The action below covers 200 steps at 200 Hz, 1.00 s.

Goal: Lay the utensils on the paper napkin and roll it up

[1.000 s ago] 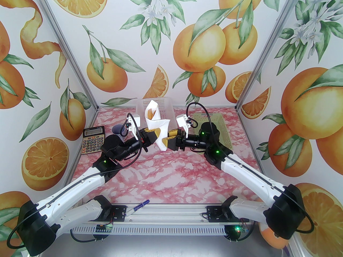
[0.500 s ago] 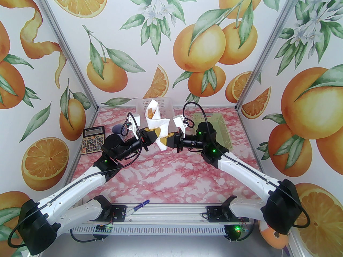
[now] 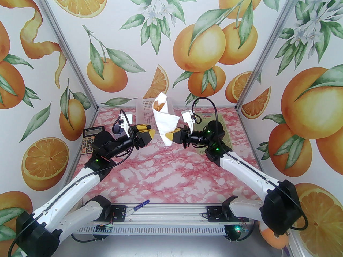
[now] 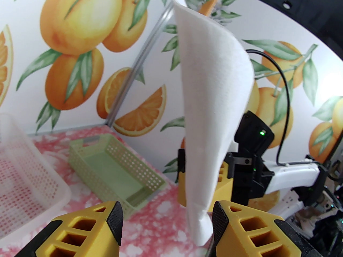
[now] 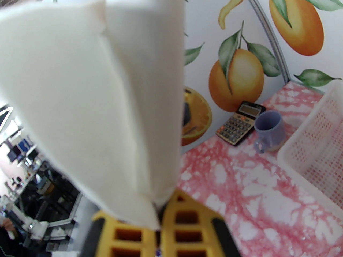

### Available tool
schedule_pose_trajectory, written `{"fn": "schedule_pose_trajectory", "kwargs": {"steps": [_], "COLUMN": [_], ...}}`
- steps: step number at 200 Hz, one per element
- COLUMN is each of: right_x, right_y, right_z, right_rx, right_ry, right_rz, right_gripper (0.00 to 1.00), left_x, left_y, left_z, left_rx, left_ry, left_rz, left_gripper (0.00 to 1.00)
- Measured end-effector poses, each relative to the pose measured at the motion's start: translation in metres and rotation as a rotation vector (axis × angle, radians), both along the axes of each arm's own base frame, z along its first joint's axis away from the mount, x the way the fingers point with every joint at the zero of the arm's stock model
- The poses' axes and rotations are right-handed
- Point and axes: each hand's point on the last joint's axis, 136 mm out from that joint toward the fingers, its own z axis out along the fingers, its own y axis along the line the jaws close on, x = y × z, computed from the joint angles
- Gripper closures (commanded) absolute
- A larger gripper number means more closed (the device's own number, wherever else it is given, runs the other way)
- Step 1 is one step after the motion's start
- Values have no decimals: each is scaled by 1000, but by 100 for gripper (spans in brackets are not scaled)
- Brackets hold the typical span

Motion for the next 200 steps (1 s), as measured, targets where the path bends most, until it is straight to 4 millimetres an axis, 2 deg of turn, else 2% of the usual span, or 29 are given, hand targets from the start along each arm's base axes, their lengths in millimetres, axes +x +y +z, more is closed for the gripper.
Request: {"fn": "schedule_pose_trajectory", "kwargs": {"steps": [45,103,200], "right_x": [-15,-29,-32], "right_y": [3,8,7], "right_z": [7,11,16], "right_rx": [25,35,48], "right_ry": [-5,-12,-8], "right_rz": [68,128,142], "right_gripper": [100,100,100], "left_x": [-4,-15,-24], "left_y": [-9,-11,-13], "left_z": [8,24,28], "left_rx": [-73,-119,-131], "left_ry": [-9,-57,-107], "left_rz": [-99,-153,-191], "left_gripper": [52,60,51]}}
